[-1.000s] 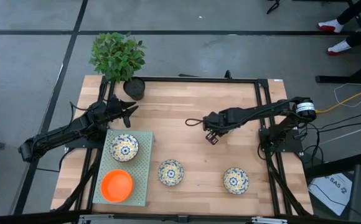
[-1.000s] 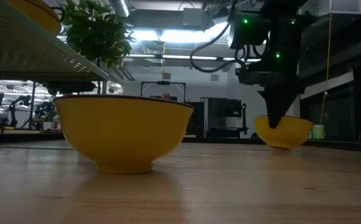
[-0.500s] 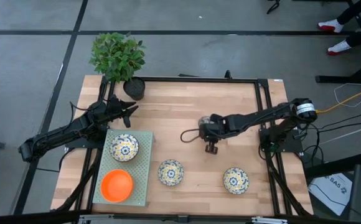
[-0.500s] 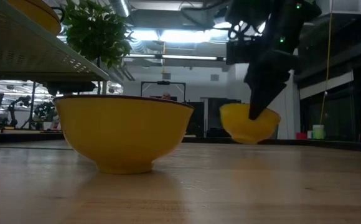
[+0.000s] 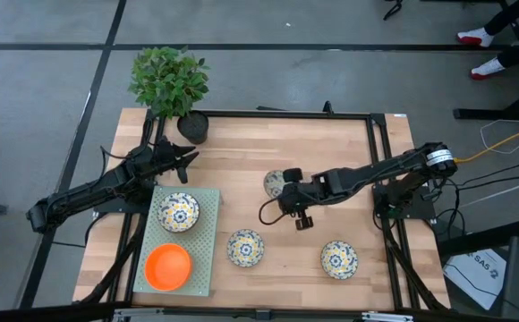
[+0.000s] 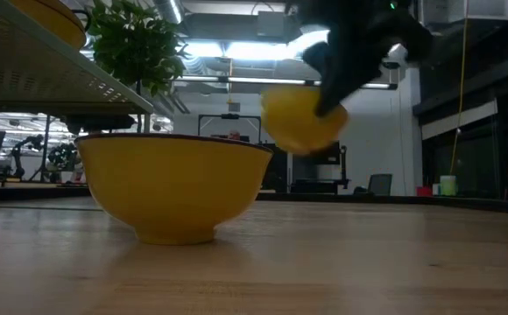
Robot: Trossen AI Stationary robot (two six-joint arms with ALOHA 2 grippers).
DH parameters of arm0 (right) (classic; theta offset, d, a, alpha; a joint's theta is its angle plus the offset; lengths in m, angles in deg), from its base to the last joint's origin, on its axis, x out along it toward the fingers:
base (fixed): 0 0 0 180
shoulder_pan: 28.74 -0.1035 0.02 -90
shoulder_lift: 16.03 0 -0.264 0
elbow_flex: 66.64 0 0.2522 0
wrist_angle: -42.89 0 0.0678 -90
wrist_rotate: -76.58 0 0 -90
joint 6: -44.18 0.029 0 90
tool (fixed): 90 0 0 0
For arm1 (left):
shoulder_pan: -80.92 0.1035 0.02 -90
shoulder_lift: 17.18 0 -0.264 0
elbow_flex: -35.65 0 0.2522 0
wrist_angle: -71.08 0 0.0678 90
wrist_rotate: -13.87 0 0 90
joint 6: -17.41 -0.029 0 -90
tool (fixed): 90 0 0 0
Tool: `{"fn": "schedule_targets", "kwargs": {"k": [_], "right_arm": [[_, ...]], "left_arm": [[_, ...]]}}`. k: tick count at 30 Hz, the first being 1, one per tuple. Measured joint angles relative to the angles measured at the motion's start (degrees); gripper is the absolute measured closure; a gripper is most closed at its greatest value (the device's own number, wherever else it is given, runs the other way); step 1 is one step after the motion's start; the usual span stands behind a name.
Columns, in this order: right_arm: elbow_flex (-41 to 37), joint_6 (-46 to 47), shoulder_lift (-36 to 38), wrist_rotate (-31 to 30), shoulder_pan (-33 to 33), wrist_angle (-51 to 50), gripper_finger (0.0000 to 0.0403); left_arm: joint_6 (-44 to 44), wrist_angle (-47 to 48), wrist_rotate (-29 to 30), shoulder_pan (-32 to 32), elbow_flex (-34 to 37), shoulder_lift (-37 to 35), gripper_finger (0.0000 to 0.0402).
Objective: Pick & Place Mini bowls
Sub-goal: Stack the patterned bowl on top of the patterned bowl on the shelf
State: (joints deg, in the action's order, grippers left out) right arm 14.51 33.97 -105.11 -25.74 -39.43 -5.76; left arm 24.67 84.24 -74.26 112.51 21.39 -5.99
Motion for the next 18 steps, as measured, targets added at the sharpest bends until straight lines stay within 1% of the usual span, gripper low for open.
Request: {"fn": "schedule_targets", "kwargs": {"k": [4, 13, 15, 18], "right_arm": [[3.62, -4.73, -0.01, -2.23, -0.51, 0.37, 0.0391], [10.82, -15.27, -0.02, -2.1, -1.22, 3.13, 0.0391], [11.38, -19.3, 0.0, -1.97, -1.32, 4.95, 0.0391], [11.61, -27.2, -0.02, 0.13, -1.3, 8.09, 0.0391]], "left_arm": [[-0.01, 0.0, 0.0, 0.0, 0.0, -0.01, 0.0288], [0.0, 0.0, 0.0, 0.0, -0.01, 0.0, 0.0288], [0.02, 0.0, 0.0, 0.0, 0.0, 0.0, 0.0288], [0.01, 0.0, 0.0, 0.01, 0.0, 0.01, 0.0288]]}}
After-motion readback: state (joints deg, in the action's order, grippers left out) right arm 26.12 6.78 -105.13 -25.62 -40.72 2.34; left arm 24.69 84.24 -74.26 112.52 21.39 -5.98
